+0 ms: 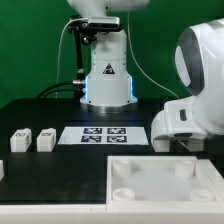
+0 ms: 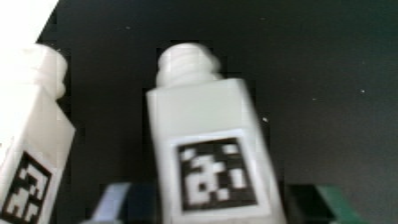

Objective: Assemble one leg

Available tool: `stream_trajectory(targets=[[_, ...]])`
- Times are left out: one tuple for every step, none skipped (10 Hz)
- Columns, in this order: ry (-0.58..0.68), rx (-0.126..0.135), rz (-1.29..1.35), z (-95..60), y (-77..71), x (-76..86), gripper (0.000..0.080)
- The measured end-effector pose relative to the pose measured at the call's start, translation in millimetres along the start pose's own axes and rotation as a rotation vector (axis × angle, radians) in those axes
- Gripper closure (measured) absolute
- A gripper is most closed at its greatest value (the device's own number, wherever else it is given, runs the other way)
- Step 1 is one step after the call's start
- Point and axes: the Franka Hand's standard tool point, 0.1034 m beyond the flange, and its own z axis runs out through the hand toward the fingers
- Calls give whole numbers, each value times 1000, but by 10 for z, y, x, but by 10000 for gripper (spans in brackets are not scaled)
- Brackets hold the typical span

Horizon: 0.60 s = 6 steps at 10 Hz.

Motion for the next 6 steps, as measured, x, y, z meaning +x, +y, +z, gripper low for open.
stream_trajectory(targets=[[0,0,0,0,0,0,510],[0,0,0,0,0,0,510],[0,0,0,0,0,0,510],[0,0,0,0,0,0,510],[0,0,0,-1,1,0,510],[1,1,0,-26,10,-3,510]])
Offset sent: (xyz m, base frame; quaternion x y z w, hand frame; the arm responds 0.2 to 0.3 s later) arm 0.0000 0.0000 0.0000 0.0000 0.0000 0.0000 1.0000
